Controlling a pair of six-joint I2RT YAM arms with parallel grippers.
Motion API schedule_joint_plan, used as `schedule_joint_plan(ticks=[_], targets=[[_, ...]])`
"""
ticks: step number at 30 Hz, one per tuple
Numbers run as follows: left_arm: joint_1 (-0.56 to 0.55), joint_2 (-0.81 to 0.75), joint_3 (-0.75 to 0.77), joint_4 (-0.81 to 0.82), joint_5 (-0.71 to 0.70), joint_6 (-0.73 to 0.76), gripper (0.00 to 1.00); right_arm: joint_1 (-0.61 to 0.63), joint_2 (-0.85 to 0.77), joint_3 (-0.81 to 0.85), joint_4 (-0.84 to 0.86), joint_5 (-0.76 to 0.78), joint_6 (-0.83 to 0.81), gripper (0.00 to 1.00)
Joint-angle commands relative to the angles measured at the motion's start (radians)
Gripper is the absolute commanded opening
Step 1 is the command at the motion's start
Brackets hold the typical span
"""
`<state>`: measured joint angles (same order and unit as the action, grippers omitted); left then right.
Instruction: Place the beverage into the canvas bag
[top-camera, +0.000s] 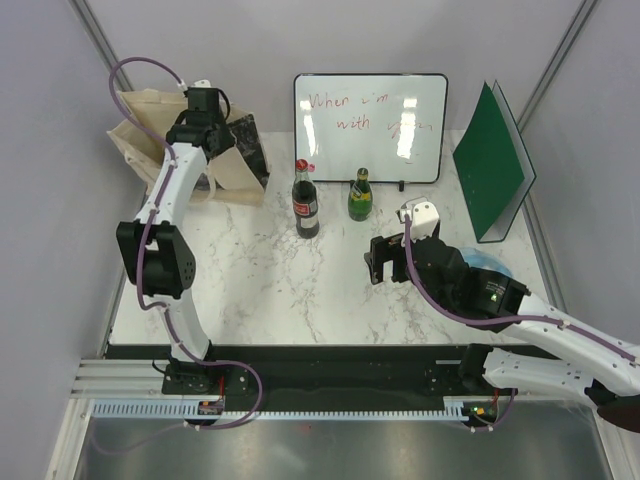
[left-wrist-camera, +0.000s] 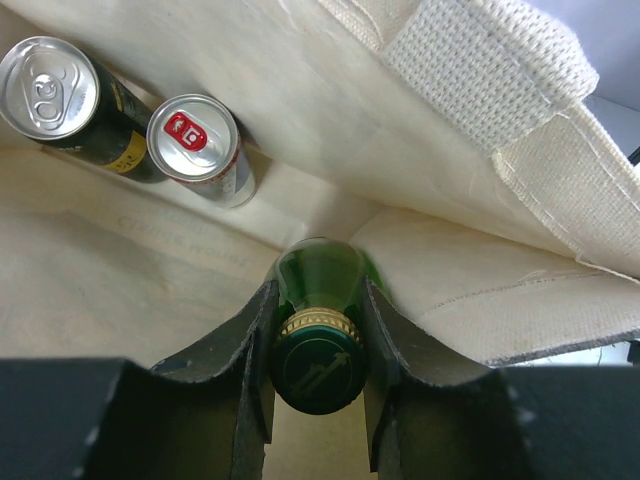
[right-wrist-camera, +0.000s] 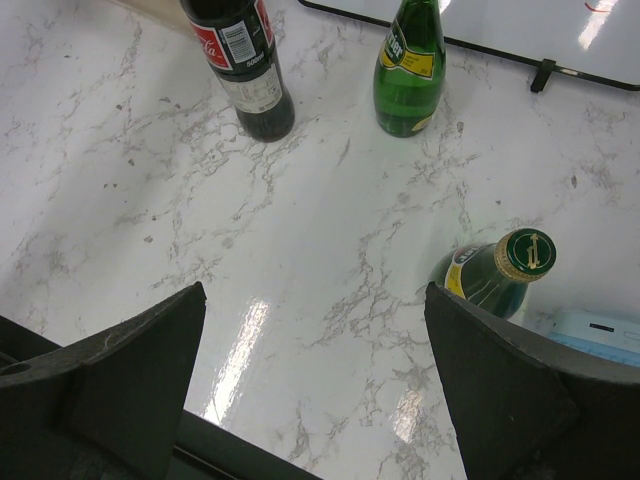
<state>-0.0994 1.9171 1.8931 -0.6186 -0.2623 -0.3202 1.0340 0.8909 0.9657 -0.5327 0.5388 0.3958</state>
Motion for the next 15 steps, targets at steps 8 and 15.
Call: schedule_joint_plan(ticks=[8,15], targets=[[0.004,0.057,0.253,0.065,-0.117,0.007,0.02,-0.003,-0.012,-0.002,0.023,0.021,-0.003,0.98],[0.026,0.128,0.342,0.042,-0.166,-0.031,0.02,-0.003,-0.007,-0.005,0.023,0.033,-0.008,0.98]])
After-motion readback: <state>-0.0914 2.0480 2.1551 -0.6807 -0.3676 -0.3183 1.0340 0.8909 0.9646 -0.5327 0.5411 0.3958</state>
